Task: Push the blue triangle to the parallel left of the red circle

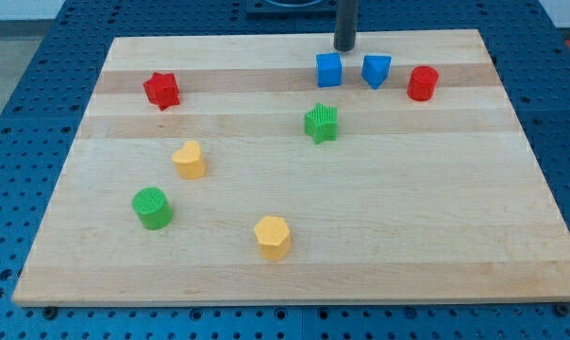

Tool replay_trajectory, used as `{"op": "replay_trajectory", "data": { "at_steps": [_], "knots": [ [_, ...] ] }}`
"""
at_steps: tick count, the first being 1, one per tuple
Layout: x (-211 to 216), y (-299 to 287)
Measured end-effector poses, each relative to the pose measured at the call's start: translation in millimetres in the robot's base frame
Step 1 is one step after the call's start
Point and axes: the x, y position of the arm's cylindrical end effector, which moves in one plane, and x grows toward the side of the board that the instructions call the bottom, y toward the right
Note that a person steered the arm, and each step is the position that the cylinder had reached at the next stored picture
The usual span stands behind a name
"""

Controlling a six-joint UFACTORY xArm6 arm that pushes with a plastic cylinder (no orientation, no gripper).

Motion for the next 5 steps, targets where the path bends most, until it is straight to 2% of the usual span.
{"op": "replay_trajectory", "data": {
  "at_steps": [1,3,4,5],
  "knots": [
    [2,3],
    [35,42],
    [57,39],
    [59,19]
  ]
}}
